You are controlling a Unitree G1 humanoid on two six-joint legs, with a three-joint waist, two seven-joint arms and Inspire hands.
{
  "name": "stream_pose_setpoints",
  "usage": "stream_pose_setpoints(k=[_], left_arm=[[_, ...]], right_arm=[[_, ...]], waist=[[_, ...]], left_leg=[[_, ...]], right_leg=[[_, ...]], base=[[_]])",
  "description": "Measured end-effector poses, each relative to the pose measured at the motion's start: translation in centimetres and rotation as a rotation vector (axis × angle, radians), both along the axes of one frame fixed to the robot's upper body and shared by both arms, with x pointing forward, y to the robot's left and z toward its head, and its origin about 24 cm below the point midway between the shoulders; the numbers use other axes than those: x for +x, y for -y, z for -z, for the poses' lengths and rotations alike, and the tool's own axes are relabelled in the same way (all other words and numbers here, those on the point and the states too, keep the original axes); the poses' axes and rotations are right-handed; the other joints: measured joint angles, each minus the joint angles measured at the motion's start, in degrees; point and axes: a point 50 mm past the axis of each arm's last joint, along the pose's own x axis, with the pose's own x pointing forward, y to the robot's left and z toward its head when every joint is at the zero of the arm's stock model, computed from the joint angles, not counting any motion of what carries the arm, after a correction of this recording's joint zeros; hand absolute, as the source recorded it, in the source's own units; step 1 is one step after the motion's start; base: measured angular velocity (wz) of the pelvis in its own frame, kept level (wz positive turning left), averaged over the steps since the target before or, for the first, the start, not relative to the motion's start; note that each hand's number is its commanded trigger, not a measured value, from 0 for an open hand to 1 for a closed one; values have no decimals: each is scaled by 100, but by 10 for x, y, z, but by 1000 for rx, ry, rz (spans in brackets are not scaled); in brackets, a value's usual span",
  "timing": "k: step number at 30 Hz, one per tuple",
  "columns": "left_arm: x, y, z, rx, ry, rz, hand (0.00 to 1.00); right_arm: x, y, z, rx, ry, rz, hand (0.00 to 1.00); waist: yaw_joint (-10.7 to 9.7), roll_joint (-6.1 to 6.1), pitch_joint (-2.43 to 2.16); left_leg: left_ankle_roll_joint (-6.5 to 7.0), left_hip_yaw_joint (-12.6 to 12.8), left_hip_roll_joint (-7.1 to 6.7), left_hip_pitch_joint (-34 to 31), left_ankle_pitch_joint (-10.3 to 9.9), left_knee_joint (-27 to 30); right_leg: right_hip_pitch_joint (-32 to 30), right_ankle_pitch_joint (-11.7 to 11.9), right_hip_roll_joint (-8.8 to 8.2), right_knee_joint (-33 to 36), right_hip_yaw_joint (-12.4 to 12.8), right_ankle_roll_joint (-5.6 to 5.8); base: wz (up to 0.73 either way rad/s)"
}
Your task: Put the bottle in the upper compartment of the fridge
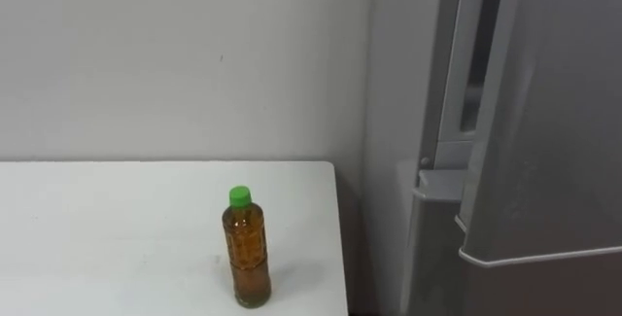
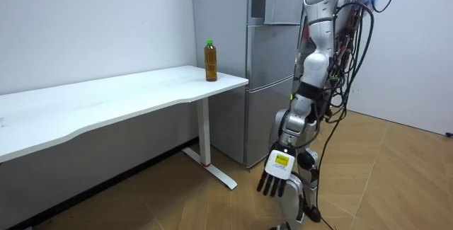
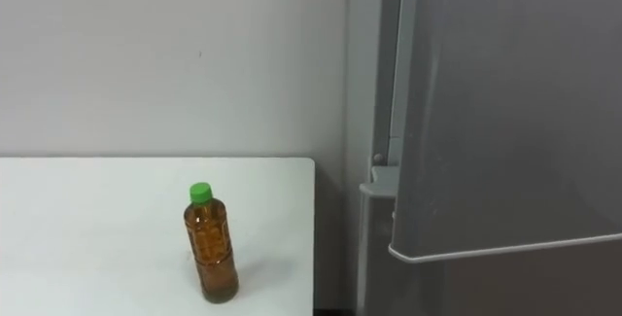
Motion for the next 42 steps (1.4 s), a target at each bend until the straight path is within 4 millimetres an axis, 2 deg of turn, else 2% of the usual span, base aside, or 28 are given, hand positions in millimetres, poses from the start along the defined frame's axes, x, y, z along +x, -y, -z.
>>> stream_pose_setpoints(k=[4,6,10,12,14,16,18,19,21,22,24,25,27,30,31,33,34,36,38,39,42], left_arm=[[29,-19,-10,111,168,-161,0],[52,-33,-22,181,306,-264,0],[89,-54,-51,291,510,-311,0],[117,-69,-78,388,678,-337,0],[130,-77,-99,455,782,-358,0],[141,-81,-118,511,866,-367,0],[156,-83,-148,562,994,-356,0],[160,-83,-156,577,1027,-346,0],[175,-85,-189,637,1158,-334,0],[177,-86,-197,653,1188,-331,0],[190,-84,-229,694,1322,-320,0],[193,-84,-236,702,1349,-317,0],[203,-77,-266,716,1489,-313,0],[211,-70,-298,727,1644,-289,0],[212,-68,-304,728,1672,-280,0],[213,-58,-327,722,1794,-247,0],[213,-55,-332,716,1823,-235,0],[215,-43,-350,687,1934,-173,0],[218,-32,-360,660,2003,-112,0],[221,-26,-364,631,2036,-64,0],[235,-4,-371,511,2102,67,0]], right_arm=[[0,5,-1,-22,-1,-10,0],[-3,9,-2,-40,-6,11,0],[1,14,-4,-86,11,-12,0],[-3,16,-5,-98,-1,-16,0],[-3,17,-5,-107,0,-21,0],[-4,18,-6,-118,-5,-32,0],[-7,18,-6,-119,-13,-35,0],[-7,18,-6,-119,-14,-43,0],[-9,17,-6,-119,-25,-62,0],[-9,17,-6,-118,-24,-63,0],[-9,17,-5,-116,-28,-66,0],[-9,17,-5,-118,-28,-66,0],[-7,17,-5,-128,-29,-66,0],[-7,17,-5,-135,-30,-65,0],[-6,16,-5,-135,-30,-68,0],[-2,16,-5,-136,-24,-83,0],[-2,16,-5,-135,-23,-83,0],[6,15,-5,-130,-6,-92,0],[8,15,-5,-125,1,-97,0],[11,15,-5,-123,9,-104,0],[17,14,-5,-116,21,-121,0]], waist=[[72,82,0],[149,156,2],[211,239,-4],[307,233,-10],[319,221,-12],[296,245,-35],[342,250,-41],[336,246,-45],[307,247,-41],[301,245,-39],[282,275,-29],[281,286,-23],[267,316,17],[229,327,45],[194,351,40],[106,377,64],[95,328,60],[-32,326,81],[-77,321,79],[-184,322,77],[-300,323,76]], left_leg=[[0,-3,0,-34,-1,-5],[0,-10,-1,-26,0,-10],[2,-11,2,-68,1,-11],[2,0,0,-94,2,-8],[3,10,-7,-95,2,-2],[2,-4,-17,-91,2,2],[3,-16,-20,-89,2,-4],[3,-16,-21,-89,3,-1],[3,-8,-21,-91,3,4],[3,-7,-21,-92,3,3],[3,-5,-23,-91,2,1],[3,-8,-23,-90,3,1],[3,-11,-23,-98,2,-3],[2,-42,-22,-99,3,-15],[1,-56,-22,-100,3,-15],[1,-63,-24,-105,3,-33],[1,-58,-24,-111,3,-37],[1,-60,-24,-129,3,-42],[2,-103,-24,-168,3,-38],[2,-108,-28,-201,3,-36],[2,-126,-27,-187,3,-36]], right_leg=[[-44,-9,-3,18,10,4],[-53,-5,-3,46,20,2],[-152,-12,-14,147,7,-9],[-230,-39,-30,259,36,-25],[-274,-71,-45,328,66,-24],[-274,-79,-55,335,78,-19],[-261,-79,-56,326,76,-17],[-259,-79,-56,325,66,-17],[-257,-80,-55,313,65,-16],[-257,-80,-53,310,69,-16],[-256,-81,-51,300,82,-13],[-256,-81,-48,295,85,-14],[-260,-81,-47,280,90,-13],[-240,-76,-34,221,78,-8],[-240,-75,-30,214,92,-7],[-237,-75,-23,198,86,-5],[-230,-69,-20,200,79,-2],[-231,-64,-16,196,66,0],[-230,-64,-14,185,62,0],[-240,-63,-15,182,59,1],[-241,-61,-15,189,65,1]], base=[[4],[0],[-3],[-6],[-4],[0],[0],[3],[0],[0],[0],[0],[0],[0],[0],[0],[0],[2],[0],[6],[2]])
